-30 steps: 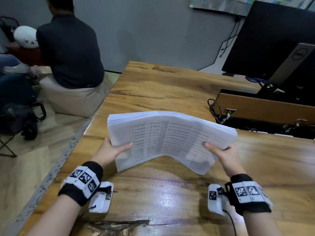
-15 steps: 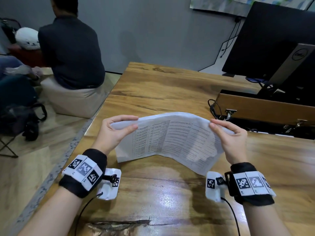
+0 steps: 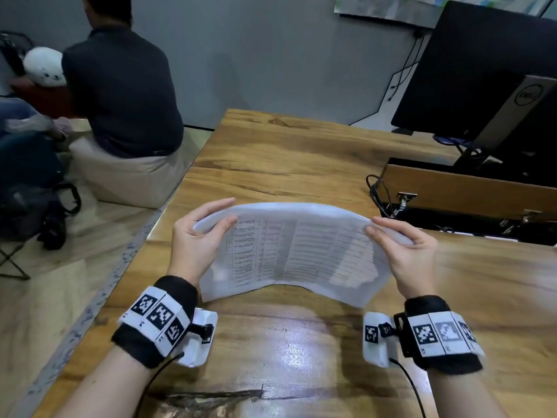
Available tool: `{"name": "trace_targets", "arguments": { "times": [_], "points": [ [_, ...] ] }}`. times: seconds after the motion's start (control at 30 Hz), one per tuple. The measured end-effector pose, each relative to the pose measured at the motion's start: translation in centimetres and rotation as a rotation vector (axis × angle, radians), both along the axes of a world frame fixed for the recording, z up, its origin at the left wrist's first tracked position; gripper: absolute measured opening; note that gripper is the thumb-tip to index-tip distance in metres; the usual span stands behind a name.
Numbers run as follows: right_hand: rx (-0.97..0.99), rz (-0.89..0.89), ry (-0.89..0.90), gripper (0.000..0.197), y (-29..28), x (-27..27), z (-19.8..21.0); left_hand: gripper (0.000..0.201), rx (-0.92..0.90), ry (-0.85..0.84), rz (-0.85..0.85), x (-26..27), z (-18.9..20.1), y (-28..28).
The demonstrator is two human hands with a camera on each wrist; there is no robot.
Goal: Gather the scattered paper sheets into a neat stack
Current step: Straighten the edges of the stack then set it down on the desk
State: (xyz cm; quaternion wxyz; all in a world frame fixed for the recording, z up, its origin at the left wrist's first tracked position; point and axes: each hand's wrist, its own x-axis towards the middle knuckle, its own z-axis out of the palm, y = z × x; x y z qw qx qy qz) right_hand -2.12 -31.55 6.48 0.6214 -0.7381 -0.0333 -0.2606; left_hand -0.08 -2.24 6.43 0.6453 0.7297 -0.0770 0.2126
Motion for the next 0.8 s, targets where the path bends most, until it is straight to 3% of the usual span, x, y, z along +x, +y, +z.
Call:
{"name": "trace_targets", "arguments": {
  "times": [0.13,0.27,0.43,0.63,0.8],
  "points": [
    [0.047,-0.089,0.048,0.057,-0.7,0.1,-0.8,0.044,-0.054,0.034,0.008,0.0,-0.7,0.8],
    [0.142,-0.064,0.121,0.061,-1.4,0.3,-2.4,0.033,-0.116,0.14,-0.047,0.4,-1.9,1.1],
    [0.135,0.094,0.305,0.039,-1.5,0.2,-5.8,0.032,-0.179,0.341,-0.098,0.4,-5.5,1.6],
    [0.185,0.128,0.382,0.043,-1.4,0.7,-8.5,0.038,-0.215,0.469,-0.106,0.3,-7.8,1.1],
    [0.164,0.116,0.376,0.037,-1.1,1.1,-7.5,0.031,-0.187,0.491,-0.127,1.2,-7.1,1.2]
  ]
}}
